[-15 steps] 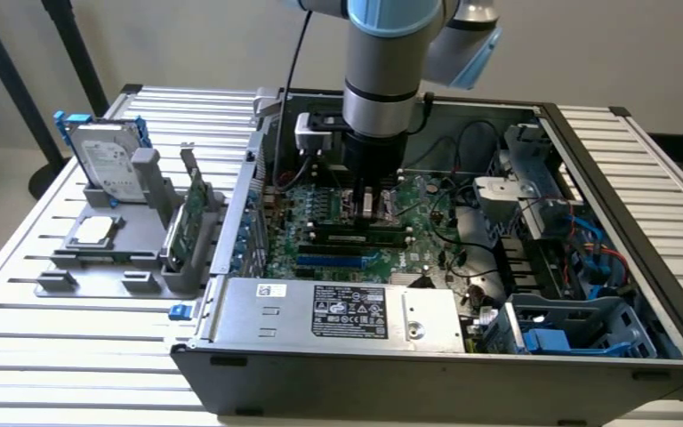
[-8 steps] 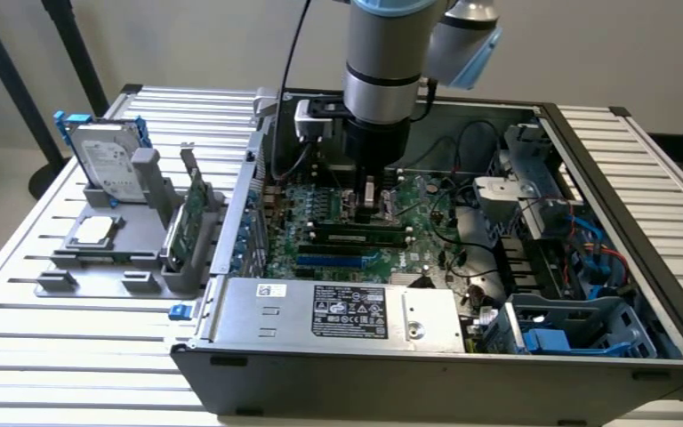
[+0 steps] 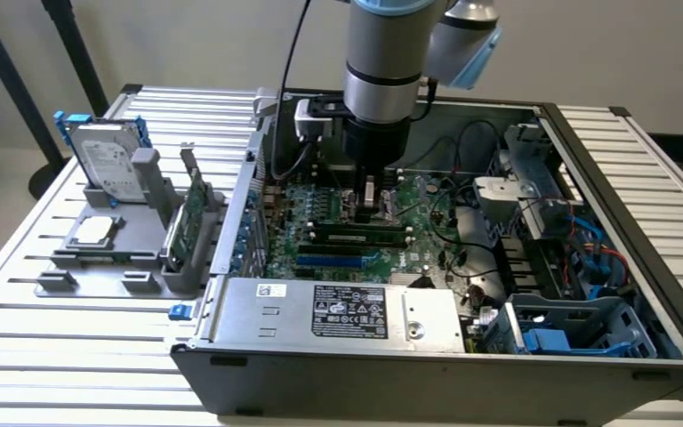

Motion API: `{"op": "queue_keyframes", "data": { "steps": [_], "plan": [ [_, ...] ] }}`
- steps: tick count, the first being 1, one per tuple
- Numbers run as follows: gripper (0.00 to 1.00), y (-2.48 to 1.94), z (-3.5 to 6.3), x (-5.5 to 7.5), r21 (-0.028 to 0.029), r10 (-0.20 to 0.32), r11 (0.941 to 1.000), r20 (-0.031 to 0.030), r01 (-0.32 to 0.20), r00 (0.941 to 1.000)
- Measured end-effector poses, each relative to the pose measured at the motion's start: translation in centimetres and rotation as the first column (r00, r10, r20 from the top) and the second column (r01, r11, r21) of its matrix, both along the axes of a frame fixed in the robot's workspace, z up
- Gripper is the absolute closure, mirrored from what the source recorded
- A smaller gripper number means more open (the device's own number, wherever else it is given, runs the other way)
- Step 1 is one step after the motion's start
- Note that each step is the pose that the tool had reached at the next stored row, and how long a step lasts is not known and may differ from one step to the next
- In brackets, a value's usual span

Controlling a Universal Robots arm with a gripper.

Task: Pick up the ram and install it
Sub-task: 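Press down the ram until it locks into place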

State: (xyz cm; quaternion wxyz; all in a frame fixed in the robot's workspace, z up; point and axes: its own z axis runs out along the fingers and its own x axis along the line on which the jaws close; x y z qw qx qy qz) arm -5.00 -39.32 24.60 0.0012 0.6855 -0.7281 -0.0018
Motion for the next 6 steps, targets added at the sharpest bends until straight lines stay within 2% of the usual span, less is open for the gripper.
{"op": "queue_keyframes", "data": {
  "steps": [6],
  "plan": [
    [0.89, 0.0, 0.0, 0.0, -0.0001, 0.0, 1.0, 0.0, 0.0, 1.0]
  ]
}}
